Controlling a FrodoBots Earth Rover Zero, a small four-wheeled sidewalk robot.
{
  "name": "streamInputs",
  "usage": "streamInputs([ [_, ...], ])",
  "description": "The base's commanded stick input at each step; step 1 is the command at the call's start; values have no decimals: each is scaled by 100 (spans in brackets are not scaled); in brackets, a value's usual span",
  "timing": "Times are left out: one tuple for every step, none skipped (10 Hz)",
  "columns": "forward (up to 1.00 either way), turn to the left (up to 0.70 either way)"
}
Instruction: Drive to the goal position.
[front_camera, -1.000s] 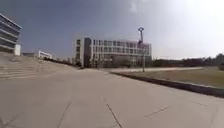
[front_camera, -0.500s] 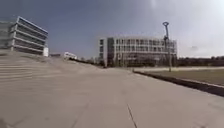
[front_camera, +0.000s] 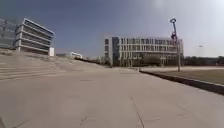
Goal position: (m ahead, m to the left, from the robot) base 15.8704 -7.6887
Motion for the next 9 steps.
streamInputs([
  [70, 0],
  [70, 0],
  [70, 0],
  [70, 0],
  [70, 0],
  [70, 0],
  [70, 0],
  [70, 0],
  [70, 0],
])
